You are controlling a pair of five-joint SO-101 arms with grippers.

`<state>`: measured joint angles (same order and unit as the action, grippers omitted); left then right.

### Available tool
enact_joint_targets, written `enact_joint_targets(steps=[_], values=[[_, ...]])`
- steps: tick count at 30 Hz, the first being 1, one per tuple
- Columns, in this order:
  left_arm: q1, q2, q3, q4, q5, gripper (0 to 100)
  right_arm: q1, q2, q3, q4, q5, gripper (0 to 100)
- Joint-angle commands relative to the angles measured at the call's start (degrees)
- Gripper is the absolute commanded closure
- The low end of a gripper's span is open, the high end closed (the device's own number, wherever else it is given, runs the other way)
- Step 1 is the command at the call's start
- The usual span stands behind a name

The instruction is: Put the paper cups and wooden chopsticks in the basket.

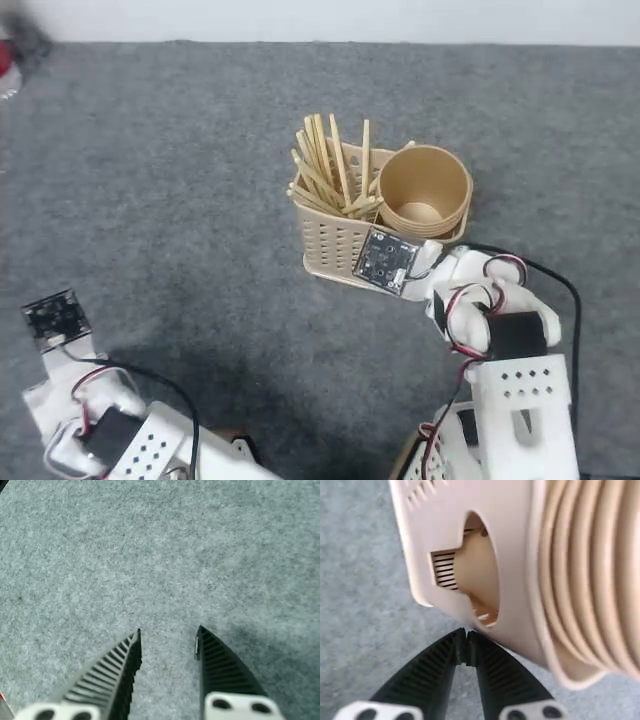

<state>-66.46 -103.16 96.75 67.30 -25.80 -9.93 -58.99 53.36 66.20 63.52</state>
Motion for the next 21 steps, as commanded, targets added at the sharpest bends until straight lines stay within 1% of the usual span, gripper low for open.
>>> enact_joint_targets(steps=[1, 7, 16, 21], values=[[0.3, -1.1, -0.3, 0.2, -0.4, 83, 0.5, 0.3, -0.3, -3.3, 0.5, 99.1], [0.3, -1.1, -0.3, 0.2, -0.4, 83, 0.5, 0.4, -0.3, -7.5, 0.4, 99.1], [0.3, -1.1, -0.3, 0.2, -0.4, 83, 0.5, 0.6, -0.2, -8.1, 0.6, 99.1], [0.3, -1.1, -0.3, 0.2, -0.4, 83, 1.7, 6.6, 1.4, -13.9, 0.6, 99.1]])
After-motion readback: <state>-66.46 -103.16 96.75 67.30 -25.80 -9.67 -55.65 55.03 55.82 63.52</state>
